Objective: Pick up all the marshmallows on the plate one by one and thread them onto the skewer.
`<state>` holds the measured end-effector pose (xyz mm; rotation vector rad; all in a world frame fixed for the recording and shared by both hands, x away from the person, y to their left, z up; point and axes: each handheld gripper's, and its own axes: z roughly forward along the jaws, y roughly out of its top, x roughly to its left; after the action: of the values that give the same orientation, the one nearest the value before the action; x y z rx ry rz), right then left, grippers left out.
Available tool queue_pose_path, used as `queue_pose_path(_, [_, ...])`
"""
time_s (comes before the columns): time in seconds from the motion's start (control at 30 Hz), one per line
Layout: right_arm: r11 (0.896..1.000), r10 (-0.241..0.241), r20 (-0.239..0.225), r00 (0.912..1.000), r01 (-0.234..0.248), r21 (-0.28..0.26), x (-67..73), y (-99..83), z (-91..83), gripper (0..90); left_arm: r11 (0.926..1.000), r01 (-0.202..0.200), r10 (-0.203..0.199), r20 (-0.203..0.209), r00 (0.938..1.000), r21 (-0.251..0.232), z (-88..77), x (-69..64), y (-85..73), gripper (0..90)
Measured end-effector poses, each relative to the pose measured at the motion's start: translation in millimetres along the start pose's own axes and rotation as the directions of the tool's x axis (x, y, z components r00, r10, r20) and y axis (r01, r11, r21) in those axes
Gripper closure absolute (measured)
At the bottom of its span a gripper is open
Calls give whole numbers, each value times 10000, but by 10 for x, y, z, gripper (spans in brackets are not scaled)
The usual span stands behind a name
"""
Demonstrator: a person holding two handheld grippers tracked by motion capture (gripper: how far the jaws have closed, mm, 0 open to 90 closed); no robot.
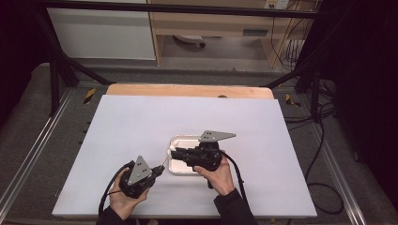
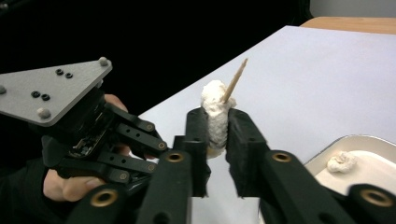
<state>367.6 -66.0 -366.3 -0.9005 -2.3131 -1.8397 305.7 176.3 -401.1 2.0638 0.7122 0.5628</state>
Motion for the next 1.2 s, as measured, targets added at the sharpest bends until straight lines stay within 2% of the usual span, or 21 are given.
queue_pose_path(0.07, [9999,50,30,10000,-50,-131,-8,8,-2,564,9998,116,-117,-82,9999,-135,-24,21,8,893])
queue_pose_path(0.2, [9970,7,216,9998,10,-776,-36,6,-39,347,9976,376,-382,-99,9992,-586,-97,113,-1,893])
queue_pose_path(0.23, [9959,41,325,9995,-12,-900,-58,9,-50,334,9966,507,-514,-98,9986,-642,-114,137,-10,893])
queue_pose_path(0.3, [9961,-27,733,9973,91,-879,-105,10,-50,318,9955,761,-782,-368,9963,-562,-156,204,-37,893])
queue_pose_path(0.37, [9973,-412,1593,9864,504,-538,-163,-5,13,313,9944,911,-937,-492,9944,-527,-172,260,-56,893])
queue_pose_path(0.47, [9953,-942,2640,9599,855,445,-287,-72,222,321,9922,1162,-1187,-572,9913,-454,-182,334,-90,893])
queue_pose_path(0.53, [9834,-1548,3244,9332,1141,1413,-371,-128,403,365,9910,1286,-1307,-578,9897,-375,-181,365,-107,893])
queue_pose_path(0.6, [9689,-1857,3631,9131,1086,2224,-456,-183,574,424,9898,1381,-1399,-549,9886,-348,-180,385,-121,893])
queue_pose_path(0.63, [9613,-2040,3747,9044,1126,2515,-491,-199,647,458,9897,1394,-1410,-540,9885,-321,-179,389,-125,893])
queue_pose_path(0.7, [9552,-2082,3940,8952,995,2788,-543,-207,762,506,9895,1412,-1426,-530,9884,-303,-174,393,-131,893])
queue_pose_path(0.8, [9515,-1888,4084,8931,634,3011,-633,-183,884,567,9891,1447,-1459,-506,9880,-259,-167,397,-137,893])
queue_pose_path(0.87, [9494,-1705,4091,8964,383,3118,-681,-170,943,590,9887,1476,-1487,-482,9877,-257,-164,401,-139,893])
queue_pose_path(0.93, [9434,-1705,4171,8927,256,3308,-718,-175,989,609,9884,1503,-1512,-446,9875,-232,-163,408,-141,893])
queue_pose_path(1.0, [9410,-1548,4089,8993,81,3384,-760,-199,1018,630,9885,1493,-1503,-444,9877,-234,-165,407,-141,893])
queue_pose_path(1.07, [9338,-1547,4054,9009,-7,3579,-791,-230,1040,662,9886,1489,-1499,-440,9877,-238,-166,407,-139,893])
queue_pose_path(1.1, [9369,-1583,4020,9019,86,3495,-803,-240,1040,677,9887,1481,-1490,-439,9879,-234,-166,405,-137,893])
queue_pose_path(1.2, [9373,-1502,4031,9028,4,3484,-818,-235,1031,743,9891,1460,-1468,-424,9883,-207,-160,402,-135,893])
